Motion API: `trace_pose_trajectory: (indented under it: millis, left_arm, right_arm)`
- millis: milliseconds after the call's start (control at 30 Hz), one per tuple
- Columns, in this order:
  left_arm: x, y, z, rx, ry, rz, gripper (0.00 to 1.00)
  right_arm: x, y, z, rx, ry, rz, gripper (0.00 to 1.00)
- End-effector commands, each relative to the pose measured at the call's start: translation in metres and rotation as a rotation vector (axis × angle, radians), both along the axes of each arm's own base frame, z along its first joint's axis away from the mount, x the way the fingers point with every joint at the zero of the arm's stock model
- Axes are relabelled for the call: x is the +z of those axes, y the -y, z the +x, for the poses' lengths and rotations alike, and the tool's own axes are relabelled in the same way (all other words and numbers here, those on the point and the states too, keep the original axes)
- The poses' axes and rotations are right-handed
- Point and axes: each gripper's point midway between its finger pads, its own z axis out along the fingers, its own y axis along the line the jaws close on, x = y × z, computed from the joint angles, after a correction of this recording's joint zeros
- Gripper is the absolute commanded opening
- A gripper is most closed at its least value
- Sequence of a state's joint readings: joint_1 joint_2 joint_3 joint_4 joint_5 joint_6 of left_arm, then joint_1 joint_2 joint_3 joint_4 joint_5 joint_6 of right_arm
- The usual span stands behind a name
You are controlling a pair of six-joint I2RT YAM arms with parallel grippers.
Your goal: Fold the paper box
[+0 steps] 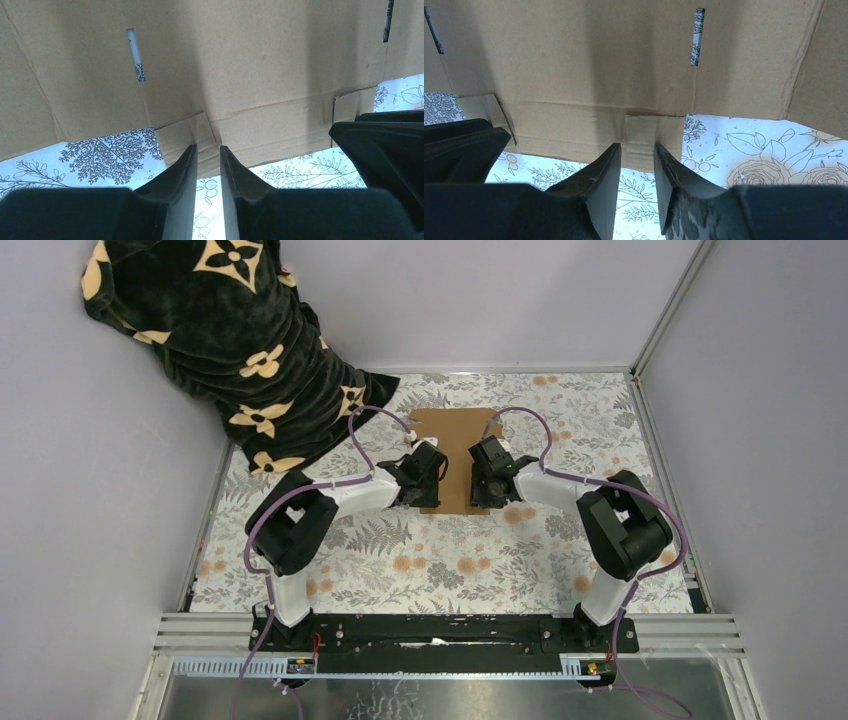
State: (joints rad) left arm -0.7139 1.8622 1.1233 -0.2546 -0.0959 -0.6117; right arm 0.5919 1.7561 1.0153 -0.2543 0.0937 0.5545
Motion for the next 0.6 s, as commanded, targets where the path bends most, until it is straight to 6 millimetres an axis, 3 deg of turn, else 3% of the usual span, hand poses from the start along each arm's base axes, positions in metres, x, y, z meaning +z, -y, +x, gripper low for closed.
trace_pose_trajectory:
  millis: [0, 567]
  left_arm:
    - [-0.027, 0.0, -0.016, -0.014, -0.054, 0.013, 0.29]
    - [-0.027, 0.0, -0.036, -0.034, -0.053, 0.0, 0.29]
  right_arm:
    - [-0.028, 0.009, -0.023, 0.029, -0.095, -0.097, 0.38]
    - [-0.028, 0.011, -0.043, 0.04, -0.112, -0.157, 0.39]
